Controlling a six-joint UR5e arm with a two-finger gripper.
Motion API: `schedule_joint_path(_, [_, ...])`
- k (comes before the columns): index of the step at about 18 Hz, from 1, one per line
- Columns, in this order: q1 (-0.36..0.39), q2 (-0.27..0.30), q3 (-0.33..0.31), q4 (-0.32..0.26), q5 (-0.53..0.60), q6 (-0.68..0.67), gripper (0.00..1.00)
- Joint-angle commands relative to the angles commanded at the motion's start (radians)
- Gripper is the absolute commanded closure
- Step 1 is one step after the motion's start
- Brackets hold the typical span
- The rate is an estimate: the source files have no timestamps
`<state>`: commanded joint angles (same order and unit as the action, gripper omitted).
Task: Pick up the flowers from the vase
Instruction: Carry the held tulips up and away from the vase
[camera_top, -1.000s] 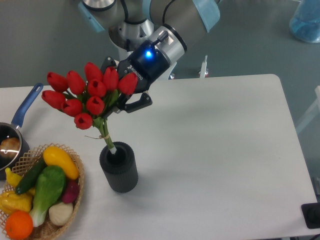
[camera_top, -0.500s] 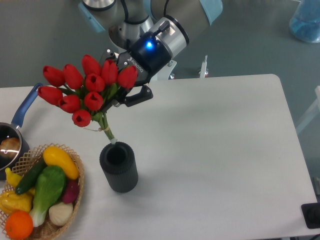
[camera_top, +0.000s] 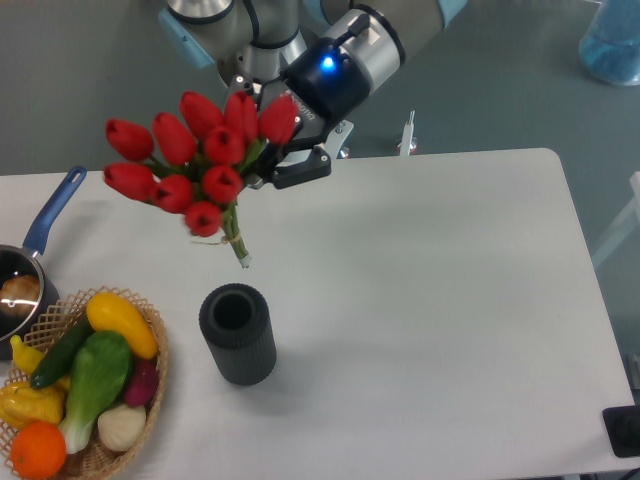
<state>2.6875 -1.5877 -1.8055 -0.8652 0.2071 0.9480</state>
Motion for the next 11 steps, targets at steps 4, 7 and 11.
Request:
schedule_joint_path(4, [0.037,0.005,0.000,-0.002,0.000,-0.002,0.62])
schedule_joint_path(7, [0.095,0.006,0.002,-0.002,0.000,-0.028,0.62])
schedule_joint_path(11, [0.153,-0.006,0.003,-0.002,0.002,-0.029,0.62])
